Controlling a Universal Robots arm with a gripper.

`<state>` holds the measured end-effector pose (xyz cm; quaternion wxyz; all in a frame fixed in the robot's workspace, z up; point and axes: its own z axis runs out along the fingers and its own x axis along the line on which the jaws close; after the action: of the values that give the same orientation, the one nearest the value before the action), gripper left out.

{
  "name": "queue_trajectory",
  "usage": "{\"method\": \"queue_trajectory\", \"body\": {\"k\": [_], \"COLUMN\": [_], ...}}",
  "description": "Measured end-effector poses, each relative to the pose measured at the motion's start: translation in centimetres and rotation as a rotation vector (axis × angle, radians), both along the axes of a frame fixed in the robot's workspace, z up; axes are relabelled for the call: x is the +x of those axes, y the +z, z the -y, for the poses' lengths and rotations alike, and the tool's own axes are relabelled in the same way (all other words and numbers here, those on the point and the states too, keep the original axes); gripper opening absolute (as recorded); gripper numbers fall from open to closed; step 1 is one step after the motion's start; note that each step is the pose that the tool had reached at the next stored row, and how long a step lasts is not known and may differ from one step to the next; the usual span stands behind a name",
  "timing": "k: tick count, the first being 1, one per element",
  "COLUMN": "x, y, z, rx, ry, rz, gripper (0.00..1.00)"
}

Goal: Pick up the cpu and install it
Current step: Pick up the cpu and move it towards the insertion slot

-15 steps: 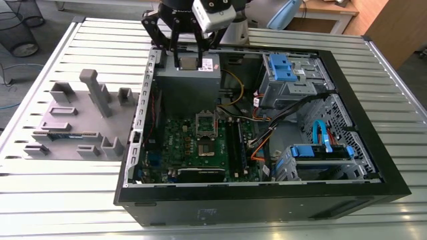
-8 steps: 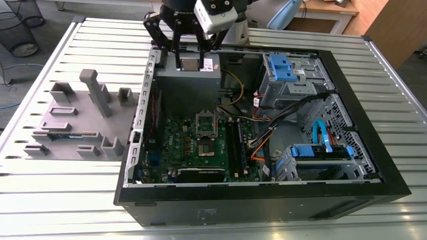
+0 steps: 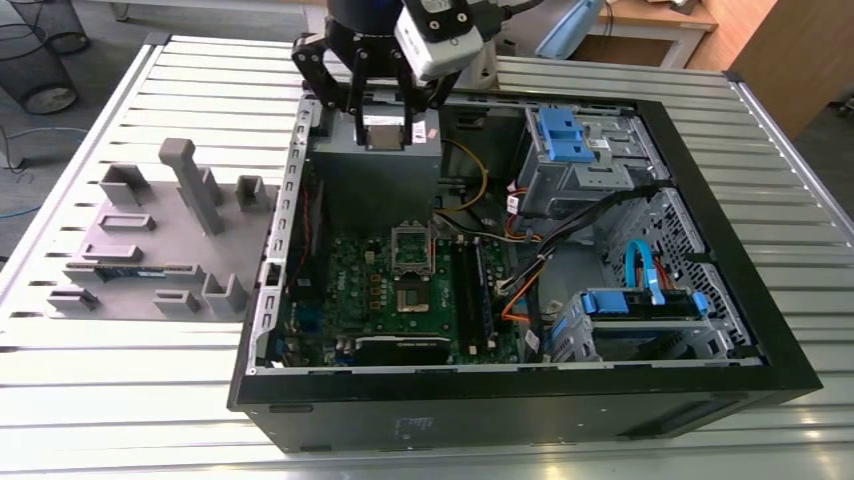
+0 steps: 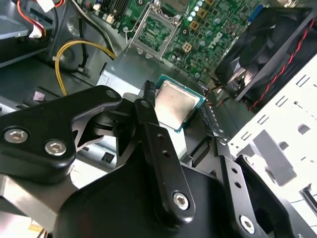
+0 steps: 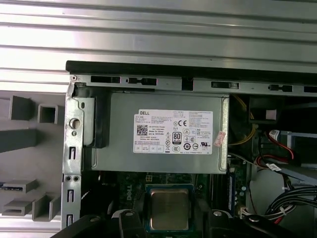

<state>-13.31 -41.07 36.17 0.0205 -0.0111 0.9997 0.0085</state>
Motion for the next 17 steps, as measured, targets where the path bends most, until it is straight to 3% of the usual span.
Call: {"method": "queue_trajectory", "body": {"k": [7, 17], "x": [0.03, 0.06], "y": [-0.30, -0.77], "z": [1.56, 4.44], "rx": [0.0010, 0.0039], "ry": [0.000, 0.000], "rz": [0.0000, 0.0001], "gripper": [0.47, 0.47]}}
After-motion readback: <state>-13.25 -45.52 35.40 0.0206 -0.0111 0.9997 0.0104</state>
